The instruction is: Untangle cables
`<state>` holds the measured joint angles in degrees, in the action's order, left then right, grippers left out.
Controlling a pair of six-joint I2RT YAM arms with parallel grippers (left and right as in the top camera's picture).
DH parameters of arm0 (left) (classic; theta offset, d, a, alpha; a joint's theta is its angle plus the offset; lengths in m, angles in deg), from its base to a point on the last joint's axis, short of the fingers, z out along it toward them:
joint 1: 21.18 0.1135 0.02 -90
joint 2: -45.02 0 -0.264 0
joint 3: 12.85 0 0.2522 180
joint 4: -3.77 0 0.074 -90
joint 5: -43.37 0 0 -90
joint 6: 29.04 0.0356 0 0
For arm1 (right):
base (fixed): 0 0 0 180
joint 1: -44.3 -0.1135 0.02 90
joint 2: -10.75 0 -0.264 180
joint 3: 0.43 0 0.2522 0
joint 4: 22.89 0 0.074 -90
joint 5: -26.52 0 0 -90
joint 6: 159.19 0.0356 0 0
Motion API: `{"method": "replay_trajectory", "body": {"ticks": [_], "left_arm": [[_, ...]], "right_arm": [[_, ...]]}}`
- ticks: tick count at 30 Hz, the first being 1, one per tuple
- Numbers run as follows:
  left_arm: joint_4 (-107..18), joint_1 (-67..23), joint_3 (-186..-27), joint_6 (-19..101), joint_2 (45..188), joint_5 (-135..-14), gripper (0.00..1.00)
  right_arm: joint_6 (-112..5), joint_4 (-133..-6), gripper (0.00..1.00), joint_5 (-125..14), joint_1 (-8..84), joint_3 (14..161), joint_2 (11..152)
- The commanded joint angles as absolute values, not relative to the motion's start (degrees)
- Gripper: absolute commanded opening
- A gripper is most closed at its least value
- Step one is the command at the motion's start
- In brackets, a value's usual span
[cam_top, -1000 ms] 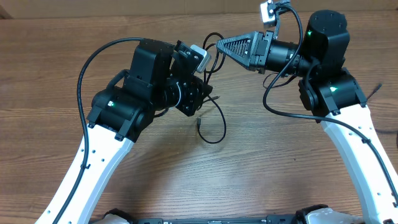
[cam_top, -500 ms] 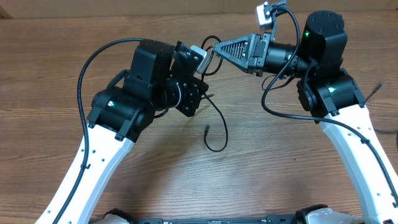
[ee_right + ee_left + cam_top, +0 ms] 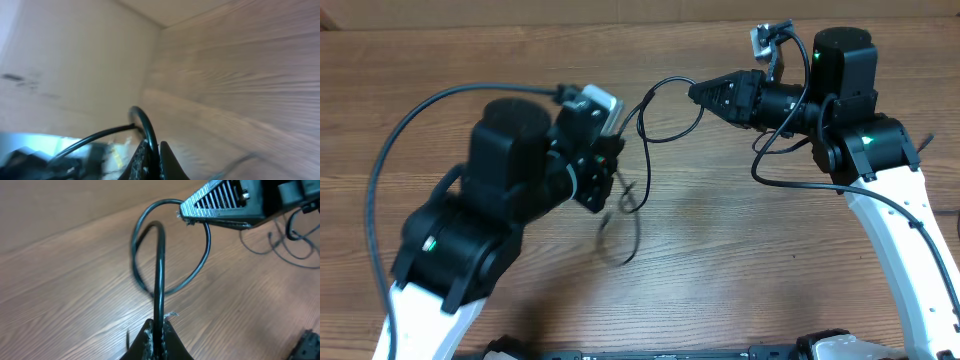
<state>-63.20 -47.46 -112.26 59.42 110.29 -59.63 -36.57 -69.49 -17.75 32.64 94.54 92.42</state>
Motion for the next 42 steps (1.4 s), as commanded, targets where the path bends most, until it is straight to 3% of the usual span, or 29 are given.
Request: {"method": "replay_trajectory", "body": {"ticks": [1, 15, 20, 25, 30, 34, 42], "left_arm": [[-64.84, -47.7, -113.05, 58.59, 108.24, -53.4, 0.05], [-65.78, -42.46, -113.05, 56.4, 97.59, -49.4, 0.06], [-67.03, -41.19, -113.05, 56.44, 95.43, -49.4, 0.08], [-68.45, -41.04, -113.05, 55.94, 95.91, -49.66, 0.13], [-68.19, -41.04, -113.05, 52.77, 97.05, -49.48, 0.42], [-68.1, -41.04, -113.05, 48.31, 99.21, -49.4, 0.49], [-68.06, -41.04, -113.05, 45.49, 104.96, -52.81, 0.49]], "right_arm": [[-41.29, -70.81, 0.04, -30.4, 32.82, 95.08, 91.17], [-42.71, -77.56, 0.04, -66.58, 32.88, 95.08, 91.24], [-42.67, -78.37, 0.04, -69.57, 35.53, 95.04, 91.24], [-43.3, -78.48, 0.04, -60.08, 38.08, 95.04, 91.24], [-49.31, -75.92, 0.04, -45.27, 38.11, 95.04, 91.22], [-51.74, -74.65, 0.04, -31.23, 38.11, 95.06, 91.22], [-57.73, -74.67, 0.04, -13.7, 37.93, 95.06, 91.22]]}}
